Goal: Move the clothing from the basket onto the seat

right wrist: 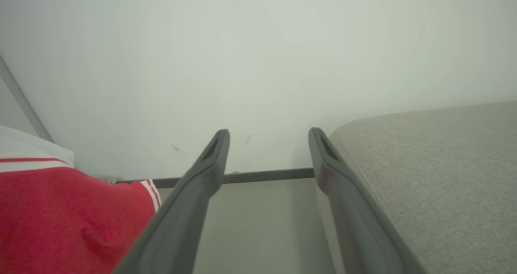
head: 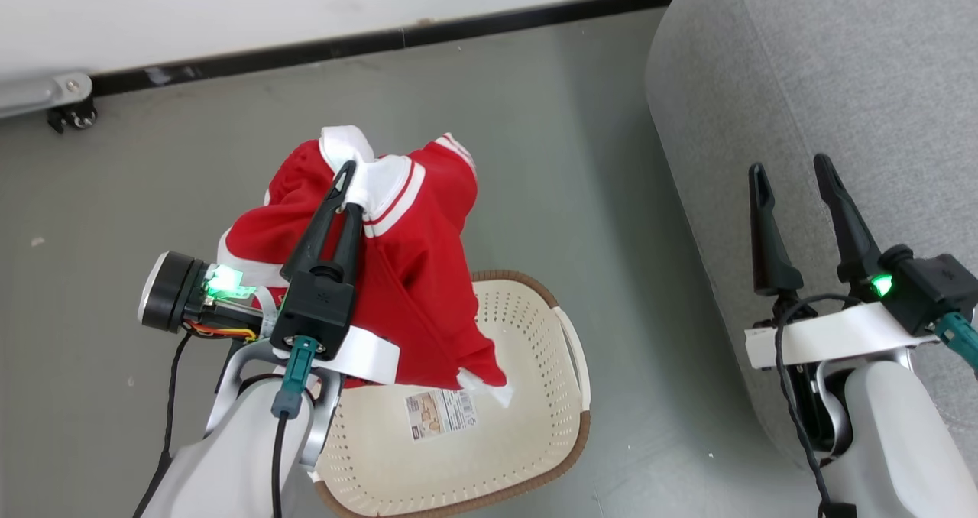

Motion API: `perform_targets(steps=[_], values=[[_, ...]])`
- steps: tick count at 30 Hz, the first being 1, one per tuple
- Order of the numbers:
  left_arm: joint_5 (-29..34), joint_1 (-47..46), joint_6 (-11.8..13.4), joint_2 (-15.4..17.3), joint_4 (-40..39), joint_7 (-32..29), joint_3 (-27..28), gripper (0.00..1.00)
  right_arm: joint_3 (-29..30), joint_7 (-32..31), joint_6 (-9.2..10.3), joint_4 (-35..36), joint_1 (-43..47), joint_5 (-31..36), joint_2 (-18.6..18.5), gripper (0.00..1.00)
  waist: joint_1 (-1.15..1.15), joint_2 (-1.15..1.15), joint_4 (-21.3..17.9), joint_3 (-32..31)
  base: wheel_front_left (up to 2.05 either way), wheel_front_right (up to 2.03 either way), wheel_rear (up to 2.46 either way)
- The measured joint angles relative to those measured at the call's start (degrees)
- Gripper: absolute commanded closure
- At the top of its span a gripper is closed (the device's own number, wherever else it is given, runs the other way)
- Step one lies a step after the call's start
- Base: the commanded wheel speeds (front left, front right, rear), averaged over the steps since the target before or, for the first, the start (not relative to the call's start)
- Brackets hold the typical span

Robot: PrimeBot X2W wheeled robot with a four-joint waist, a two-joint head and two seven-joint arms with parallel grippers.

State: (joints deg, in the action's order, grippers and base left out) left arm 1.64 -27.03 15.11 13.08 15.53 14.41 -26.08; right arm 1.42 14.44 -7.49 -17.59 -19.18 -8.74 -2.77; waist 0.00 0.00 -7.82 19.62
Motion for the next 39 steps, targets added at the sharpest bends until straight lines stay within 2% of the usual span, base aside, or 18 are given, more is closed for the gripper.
perform_targets(steps=[9, 16, 25, 27, 39], values=[[-0.01, -0.01, -1.08, 0.13, -3.49, 0.05, -0.62, 1.00, 0.08, 0.00, 0.00, -0.76, 2.91, 0.30, 0.00, 0.00, 0.00, 0.00, 0.41, -3.66, 0.00, 0.00, 0.00], [-0.52, -0.26, -2.04, 0.19, -5.50, 0.07, -1.02, 1.00, -3.18, 0.00, 0.00, -1.22, 4.21, 0.31, -0.01, 0.00, 0.00, 0.00, 0.47, -6.04, 0.00, 0.00, 0.00], [-0.55, -3.78, -4.31, -0.34, -7.06, 0.07, -2.53, 1.00, -13.30, -0.01, 0.00, -1.83, 5.08, -0.08, -0.24, 0.00, 0.00, 0.00, 0.36, -8.89, 0.00, 0.00, 0.00], [-0.55, -4.86, -4.69, -0.55, -7.31, 0.08, -2.93, 1.00, -17.39, -0.25, 0.00, -1.82, 5.08, -0.94, -0.92, 0.00, 0.00, 0.00, 0.22, -9.79, 0.00, 0.00, 0.00], [-1.08, -5.31, -7.14, -1.24, -5.13, 0.22, -4.50, 1.00, -30.06, -2.38, 0.00, 1.52, 5.17, -7.24, -4.01, 0.00, 0.00, 0.00, -0.90, -13.43, 0.00, 0.00, 0.00]])
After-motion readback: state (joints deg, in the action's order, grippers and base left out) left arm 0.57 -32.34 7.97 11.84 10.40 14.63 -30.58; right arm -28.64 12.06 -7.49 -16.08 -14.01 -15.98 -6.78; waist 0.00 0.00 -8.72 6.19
